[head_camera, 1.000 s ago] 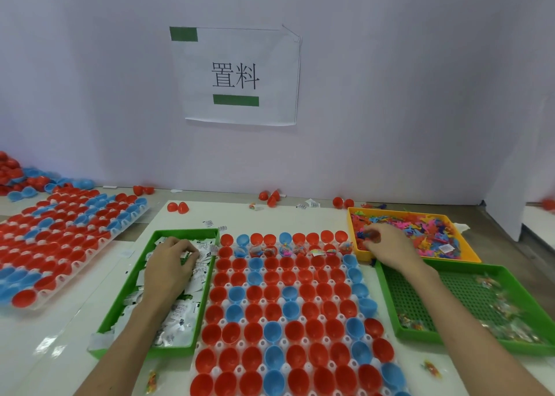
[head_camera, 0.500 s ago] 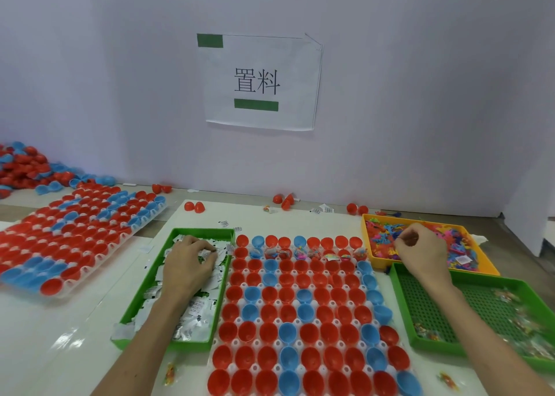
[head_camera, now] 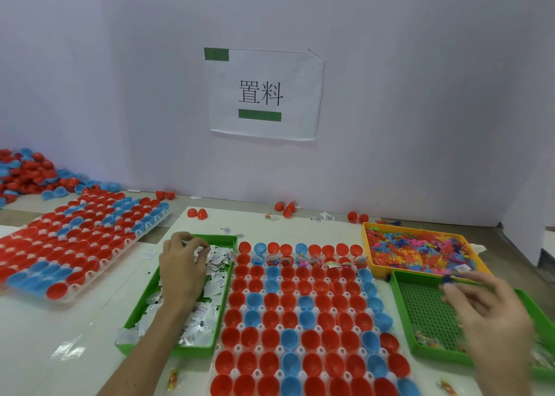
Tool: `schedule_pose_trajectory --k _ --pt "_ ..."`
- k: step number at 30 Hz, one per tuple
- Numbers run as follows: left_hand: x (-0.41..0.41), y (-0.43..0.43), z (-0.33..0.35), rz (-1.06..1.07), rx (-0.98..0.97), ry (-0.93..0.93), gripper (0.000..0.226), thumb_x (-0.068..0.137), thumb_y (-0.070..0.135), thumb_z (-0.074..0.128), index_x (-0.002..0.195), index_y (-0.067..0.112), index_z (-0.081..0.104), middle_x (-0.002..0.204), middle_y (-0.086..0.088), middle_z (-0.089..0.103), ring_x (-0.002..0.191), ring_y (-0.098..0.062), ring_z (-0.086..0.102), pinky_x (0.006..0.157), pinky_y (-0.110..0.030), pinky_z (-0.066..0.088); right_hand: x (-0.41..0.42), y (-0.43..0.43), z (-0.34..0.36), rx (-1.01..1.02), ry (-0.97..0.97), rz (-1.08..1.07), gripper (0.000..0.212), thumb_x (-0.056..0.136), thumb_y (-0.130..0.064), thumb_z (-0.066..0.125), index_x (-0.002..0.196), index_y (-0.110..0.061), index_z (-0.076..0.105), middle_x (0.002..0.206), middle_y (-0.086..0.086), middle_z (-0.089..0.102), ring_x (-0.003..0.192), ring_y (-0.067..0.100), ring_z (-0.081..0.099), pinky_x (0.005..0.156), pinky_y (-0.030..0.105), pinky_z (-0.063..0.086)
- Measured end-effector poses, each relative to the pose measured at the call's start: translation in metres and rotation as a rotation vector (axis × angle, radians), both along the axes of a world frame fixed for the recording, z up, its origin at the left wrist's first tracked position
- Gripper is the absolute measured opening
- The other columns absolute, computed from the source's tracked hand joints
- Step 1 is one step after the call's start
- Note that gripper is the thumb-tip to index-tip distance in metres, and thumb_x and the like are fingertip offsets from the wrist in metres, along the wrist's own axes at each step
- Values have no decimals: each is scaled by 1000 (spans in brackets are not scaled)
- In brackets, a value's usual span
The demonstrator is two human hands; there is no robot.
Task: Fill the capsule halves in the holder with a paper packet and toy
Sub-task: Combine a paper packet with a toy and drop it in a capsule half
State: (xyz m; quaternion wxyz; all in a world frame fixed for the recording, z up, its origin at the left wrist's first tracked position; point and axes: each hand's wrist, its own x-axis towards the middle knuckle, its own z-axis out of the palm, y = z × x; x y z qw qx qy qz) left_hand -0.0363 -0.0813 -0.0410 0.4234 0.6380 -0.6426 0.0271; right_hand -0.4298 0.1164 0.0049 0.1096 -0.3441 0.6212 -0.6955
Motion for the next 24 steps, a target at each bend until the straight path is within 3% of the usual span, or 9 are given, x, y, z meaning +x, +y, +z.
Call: schedule_pose_trajectory --k 3,7,10,14,18,21,24 --pt "1 2 11 -5 -111 120 9 90 9 71 98 9 74 101 -9 67 96 -24 55 85 -43 46 14 29 -14 8 -61 27 38 83 13 69 109 -15 67 74 -15 74 61 -1 68 66 6 53" --pt "-7 10 27 -98 -106 353 14 94 5 65 107 5 69 97 -11 71 81 -19 62 74 -28 50 29 47 -22 64 -51 78 37 85 16 64 94 -18 71 75 -17 73 65 -1 67 68 5 52" --pt "-23 25 40 -104 -92 531 16 93 5 66 108 10 66 99 -8 70 83 -20 64 72 -20 49 45 51 -17 63 -52 120 37 85 14 65 86 -22 72 75 -10 74 63 2 68 64 7 52" --pt "-42 67 58 -149 9 893 24 91 2 68 107 20 65 100 -6 69 86 -18 71 75 -24 57 77 48 -3 47 -89 233 28 83 5 71 84 -22 76 83 1 76 69 10 71 65 13 56" --pt "-61 130 80 -372 200 1284 20 82 10 71 99 20 72 90 -8 75 83 -18 74 68 -20 58 114 46 19 18 -129 368 24 84 -1 71 86 -24 79 87 2 77 77 10 73 69 15 56" --pt "-82 172 91 -534 316 1377 32 67 27 77 98 21 78 95 -7 77 89 -19 74 71 -22 58 143 47 36 -2 -151 488 25 81 -5 73 89 -28 80 91 -3 78 84 7 73 72 14 55" --pt "-96 198 96 -604 351 1425 27 71 24 75 98 25 79 101 -6 78 96 -19 74 76 -25 59 167 48 45 -59 -147 563 31 79 -3 76 94 -30 78 84 1 74 82 11 72 72 16 55"
